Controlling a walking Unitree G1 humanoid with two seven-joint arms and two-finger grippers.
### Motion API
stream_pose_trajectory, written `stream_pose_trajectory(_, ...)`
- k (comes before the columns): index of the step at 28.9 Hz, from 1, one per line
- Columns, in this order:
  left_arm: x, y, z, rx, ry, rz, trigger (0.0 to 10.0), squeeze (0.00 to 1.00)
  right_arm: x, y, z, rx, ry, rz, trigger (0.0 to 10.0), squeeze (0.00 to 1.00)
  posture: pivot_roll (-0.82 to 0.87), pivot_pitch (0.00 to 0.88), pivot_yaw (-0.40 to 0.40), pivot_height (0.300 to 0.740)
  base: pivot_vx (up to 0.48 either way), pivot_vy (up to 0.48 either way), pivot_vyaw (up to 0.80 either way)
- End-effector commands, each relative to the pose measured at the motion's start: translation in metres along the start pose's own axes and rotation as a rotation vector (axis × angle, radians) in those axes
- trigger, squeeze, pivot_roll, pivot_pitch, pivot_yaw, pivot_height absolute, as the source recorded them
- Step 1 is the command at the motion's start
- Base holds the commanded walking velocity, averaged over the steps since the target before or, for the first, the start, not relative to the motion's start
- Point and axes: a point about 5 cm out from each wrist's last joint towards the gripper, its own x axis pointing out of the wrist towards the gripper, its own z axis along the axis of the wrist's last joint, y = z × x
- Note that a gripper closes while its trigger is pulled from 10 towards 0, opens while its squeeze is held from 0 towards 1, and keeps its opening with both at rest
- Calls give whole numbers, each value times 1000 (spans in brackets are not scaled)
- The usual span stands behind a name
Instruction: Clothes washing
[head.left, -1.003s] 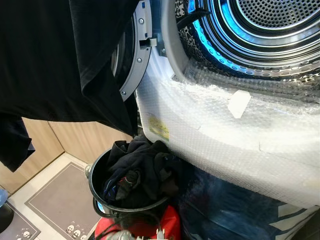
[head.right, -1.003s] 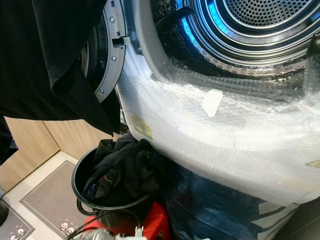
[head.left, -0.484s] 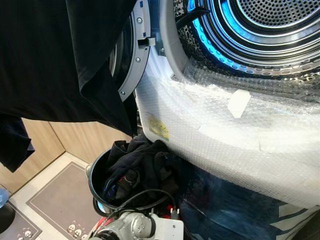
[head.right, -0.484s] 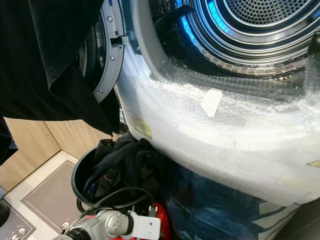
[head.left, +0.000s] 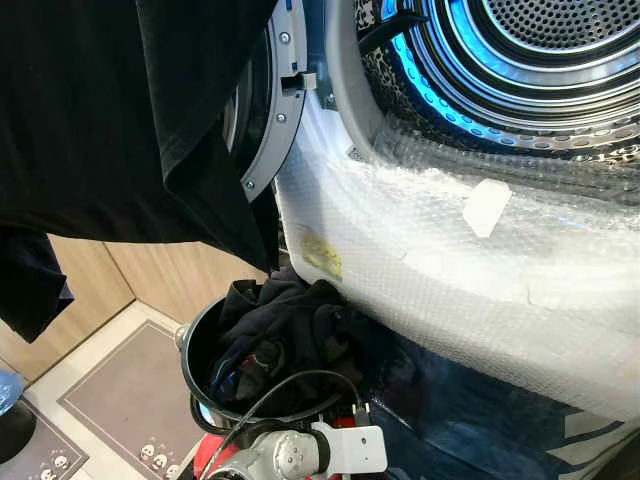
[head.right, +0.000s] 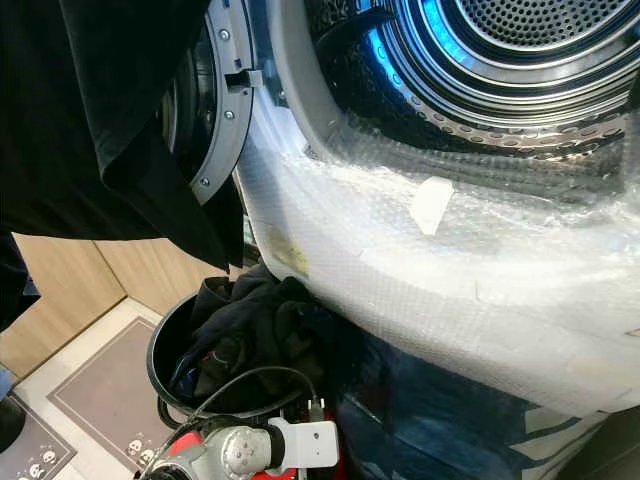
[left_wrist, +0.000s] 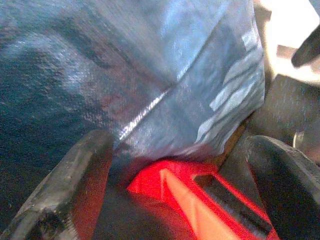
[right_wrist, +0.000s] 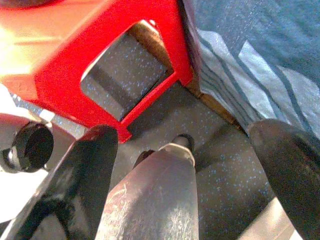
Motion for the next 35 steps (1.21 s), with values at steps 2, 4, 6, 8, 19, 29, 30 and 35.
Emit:
stream_pose_trajectory(2,6,5,26,-71,-164,40,10000,0,0,3,-1,6,0,3,10000,0,-43,0,70,740,0,0,0)
stream_pose_trajectory(4,6,4,27,-105,-177,46,10000,0,0,3,-1,8,0,2,10000,0,-43,0,70,740,0,0,0)
stream_pose_trajectory(6,7,2,29,-179,-211,50,10000,0,0,3,-1,12,-2,1,10000,0,-46,0,74,740,0,0,0)
stream_pose_trajectory(8,9,-1,35,-211,-250,34,10000,0,0,3,-1,16,-1,0,10000,0,-48,0,76,740,0,0,0)
stream_pose_trajectory(19,9,-7,40,-219,-293,-52,10000,0,-3,-3,-8,57,6,-27,10000,0,-56,0,83,740,0,0,0)
stream_pose_trajectory(29,5,-2,24,-292,-222,14,10000,0,-3,-4,-9,56,9,-27,10000,0,-54,0,77,740,0,0,0)
stream_pose_trajectory(30,5,-2,24,-292,-222,14,10000,0,-3,-4,-9,56,9,-27,10000,0,-54,0,77,740,0,0,0)
stream_pose_trajectory(35,1,10,18,-311,-202,130,10000,0,-3,-4,-7,53,6,-25,10000,0,-51,0,71,740,0,0,0)
